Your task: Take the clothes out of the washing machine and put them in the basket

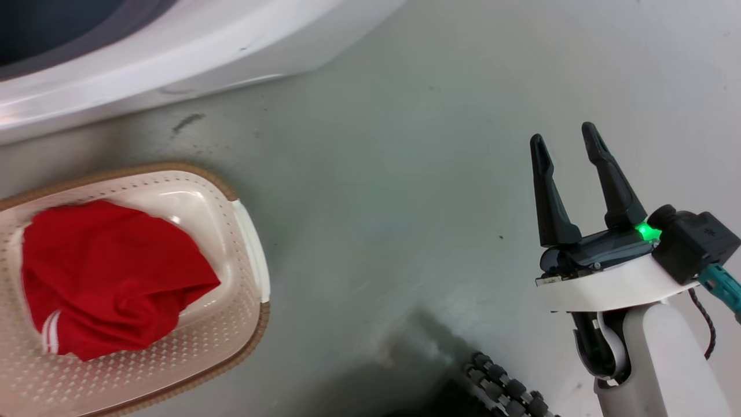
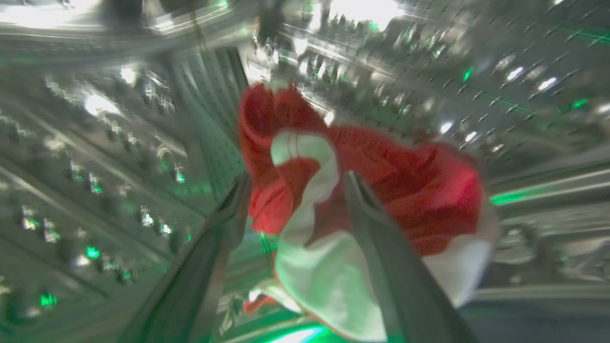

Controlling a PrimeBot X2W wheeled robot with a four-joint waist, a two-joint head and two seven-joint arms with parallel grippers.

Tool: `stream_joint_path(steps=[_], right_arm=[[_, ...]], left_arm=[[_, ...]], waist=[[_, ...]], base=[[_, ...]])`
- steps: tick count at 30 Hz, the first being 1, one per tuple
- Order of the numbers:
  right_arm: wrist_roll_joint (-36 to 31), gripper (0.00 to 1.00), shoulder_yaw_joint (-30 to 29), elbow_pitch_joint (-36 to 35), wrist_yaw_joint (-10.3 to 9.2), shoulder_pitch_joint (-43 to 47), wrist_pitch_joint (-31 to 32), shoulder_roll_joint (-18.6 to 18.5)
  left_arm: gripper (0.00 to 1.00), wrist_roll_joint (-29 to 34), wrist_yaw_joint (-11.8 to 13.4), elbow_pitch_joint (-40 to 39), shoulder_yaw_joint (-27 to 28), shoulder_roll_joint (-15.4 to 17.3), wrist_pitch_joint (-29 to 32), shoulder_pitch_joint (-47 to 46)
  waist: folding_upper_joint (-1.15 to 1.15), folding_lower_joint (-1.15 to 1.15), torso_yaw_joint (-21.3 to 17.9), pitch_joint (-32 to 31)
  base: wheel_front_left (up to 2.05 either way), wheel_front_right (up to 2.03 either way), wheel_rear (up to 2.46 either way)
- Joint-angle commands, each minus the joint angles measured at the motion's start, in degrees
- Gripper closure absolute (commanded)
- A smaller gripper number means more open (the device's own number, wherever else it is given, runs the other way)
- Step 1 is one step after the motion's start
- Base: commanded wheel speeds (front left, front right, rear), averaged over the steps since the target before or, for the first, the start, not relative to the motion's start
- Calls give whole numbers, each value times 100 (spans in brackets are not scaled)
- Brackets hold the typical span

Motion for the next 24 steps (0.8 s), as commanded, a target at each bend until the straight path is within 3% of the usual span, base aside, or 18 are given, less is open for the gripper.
stream_joint_path(steps=[1,4,8,16,17,18,19,24], right_arm=[[14,0,11,26,-6,-67,-13,13],[41,0,67,57,-6,-76,-12,14],[121,0,102,41,-6,-105,-12,11],[97,0,21,7,-6,-44,-12,11],[94,0,10,5,-6,-43,-12,11],[90,0,4,2,-6,-47,-12,11],[85,0,-5,3,-6,-54,-12,11],[95,0,1,49,-6,-151,-12,11]], left_arm=[[0,1,69,89,-10,2,128,-19],[0,160,190,227,-180,96,583,-217],[0,70,363,365,-120,68,754,-180],[0,33,344,464,-208,28,766,-21],[47,40,325,471,-225,19,767,-17],[86,40,310,478,-239,13,762,-17],[100,17,313,478,-227,5,721,-25],[100,-46,391,483,-120,-2,451,-104]], waist=[[0,-1,-124,130],[0,-1,-187,240],[0,-1,-272,356],[0,-1,-237,446],[0,-1,-229,454],[0,-1,-224,461],[0,-1,-220,467],[0,-1,-211,458]], base=[[0,0,0],[0,0,0],[0,0,0],[0,0,0],[0,0,0],[0,0,0],[0,0,0],[0,0,0]])
